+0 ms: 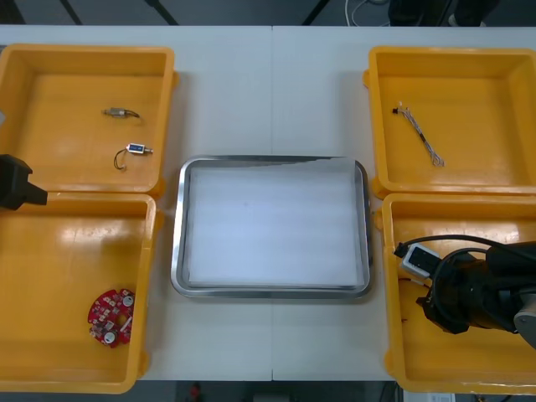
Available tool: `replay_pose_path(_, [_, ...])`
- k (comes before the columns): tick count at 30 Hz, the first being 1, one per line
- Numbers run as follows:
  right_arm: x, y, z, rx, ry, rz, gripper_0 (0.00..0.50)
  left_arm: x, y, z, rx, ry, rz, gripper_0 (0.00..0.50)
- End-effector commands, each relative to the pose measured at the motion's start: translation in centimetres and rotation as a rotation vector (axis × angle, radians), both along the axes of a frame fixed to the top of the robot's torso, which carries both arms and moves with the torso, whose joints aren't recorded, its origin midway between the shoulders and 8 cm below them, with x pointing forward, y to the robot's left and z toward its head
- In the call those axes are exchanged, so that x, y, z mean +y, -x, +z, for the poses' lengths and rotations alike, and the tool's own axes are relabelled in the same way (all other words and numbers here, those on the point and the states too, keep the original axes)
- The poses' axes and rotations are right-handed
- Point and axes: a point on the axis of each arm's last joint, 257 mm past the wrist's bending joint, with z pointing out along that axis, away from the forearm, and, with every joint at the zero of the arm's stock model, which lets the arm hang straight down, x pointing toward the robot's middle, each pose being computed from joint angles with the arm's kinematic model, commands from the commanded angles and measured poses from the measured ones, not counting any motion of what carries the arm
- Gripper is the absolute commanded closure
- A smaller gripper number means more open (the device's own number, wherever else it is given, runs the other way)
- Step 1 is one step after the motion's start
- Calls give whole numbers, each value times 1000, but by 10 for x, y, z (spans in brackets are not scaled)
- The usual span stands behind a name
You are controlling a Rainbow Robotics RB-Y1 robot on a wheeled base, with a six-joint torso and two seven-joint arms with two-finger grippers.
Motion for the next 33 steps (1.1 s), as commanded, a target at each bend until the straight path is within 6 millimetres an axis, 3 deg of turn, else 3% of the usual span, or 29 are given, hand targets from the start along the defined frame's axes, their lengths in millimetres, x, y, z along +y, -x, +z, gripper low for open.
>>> replay_pose_path(1, [13,-3,4,-13,-11,42,0,10,-1,4,-34,-44,-56,0])
replay_pose_path(5, [15,-7,10,-20,-19,42,0,16,0,4,-24,-55,-34,0])
replay_pose_path(13, [-14,-13,32,39,28,-45,0,35,3,-5,15,-59,29,0])
replay_pose_path(16, [-21,-13,44,71,13,-88,0,42,6,-8,26,-61,50,0])
replay_pose_path(19, [-31,-16,71,104,-26,-166,0,53,8,-3,20,-75,69,0])
replay_pose_path(25, [-55,-22,109,101,-77,-305,0,53,8,-3,21,-76,69,0])
replay_pose_path(33, [-82,-15,135,109,-195,-519,0,53,8,-3,21,-76,69,0])
